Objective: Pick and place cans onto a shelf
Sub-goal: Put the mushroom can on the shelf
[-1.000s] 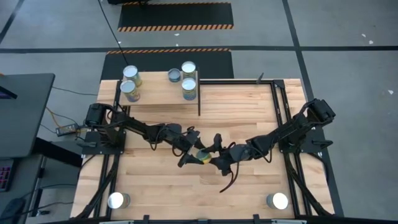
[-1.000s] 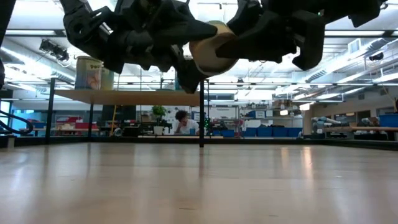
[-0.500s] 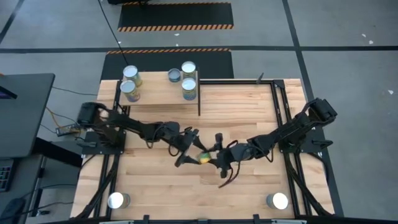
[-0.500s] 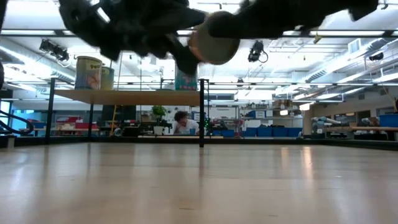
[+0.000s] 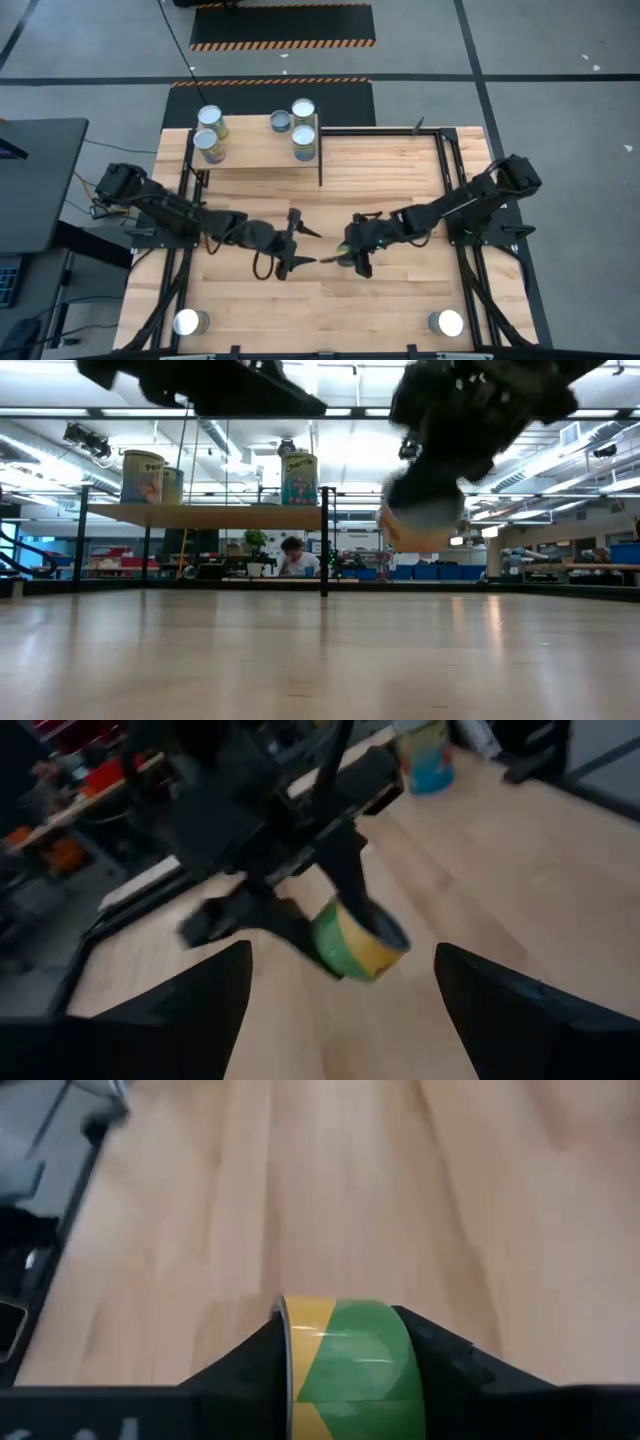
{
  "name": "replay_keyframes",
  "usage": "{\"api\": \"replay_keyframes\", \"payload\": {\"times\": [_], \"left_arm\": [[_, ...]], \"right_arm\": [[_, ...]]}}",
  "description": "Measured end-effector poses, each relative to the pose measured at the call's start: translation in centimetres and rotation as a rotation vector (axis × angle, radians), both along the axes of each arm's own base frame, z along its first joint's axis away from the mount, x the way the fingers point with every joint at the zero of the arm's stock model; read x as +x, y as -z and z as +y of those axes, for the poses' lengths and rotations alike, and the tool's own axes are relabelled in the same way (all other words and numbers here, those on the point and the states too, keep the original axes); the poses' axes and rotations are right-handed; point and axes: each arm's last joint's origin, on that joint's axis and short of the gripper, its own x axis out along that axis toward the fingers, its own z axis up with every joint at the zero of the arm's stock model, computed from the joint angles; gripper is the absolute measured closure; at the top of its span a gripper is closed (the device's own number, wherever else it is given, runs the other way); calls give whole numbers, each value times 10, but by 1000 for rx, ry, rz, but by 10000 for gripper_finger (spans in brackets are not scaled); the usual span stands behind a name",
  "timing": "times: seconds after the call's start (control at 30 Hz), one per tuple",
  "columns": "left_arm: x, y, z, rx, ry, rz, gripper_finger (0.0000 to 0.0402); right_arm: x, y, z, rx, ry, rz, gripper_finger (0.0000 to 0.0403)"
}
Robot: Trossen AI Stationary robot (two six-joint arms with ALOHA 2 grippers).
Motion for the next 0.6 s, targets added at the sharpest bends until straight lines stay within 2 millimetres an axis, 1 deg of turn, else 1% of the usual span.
{"api": "replay_keyframes", "payload": {"times": [0.13,0.23,0.3,0.37,0.47,0.53,0.6], "left_arm": [[-2,-1,-8,1,-28,-13,84],[-3,0,-11,-10,-28,-13,84],[-3,2,-12,-26,-32,-2,84],[-3,6,-11,-35,-41,35,84],[-2,11,-11,-60,-57,56,83],[0,17,-12,-92,-62,83,83],[3,27,-14,-118,-63,113,83]], "right_arm": [[5,13,-11,127,-68,77,209],[10,24,-19,133,-82,109,175],[11,28,-25,114,-80,119,153],[12,27,-32,102,-73,108,135],[11,20,-37,68,-68,78,126],[9,15,-36,48,-91,61,128],[6,9,-30,38,-117,60,133]]}}
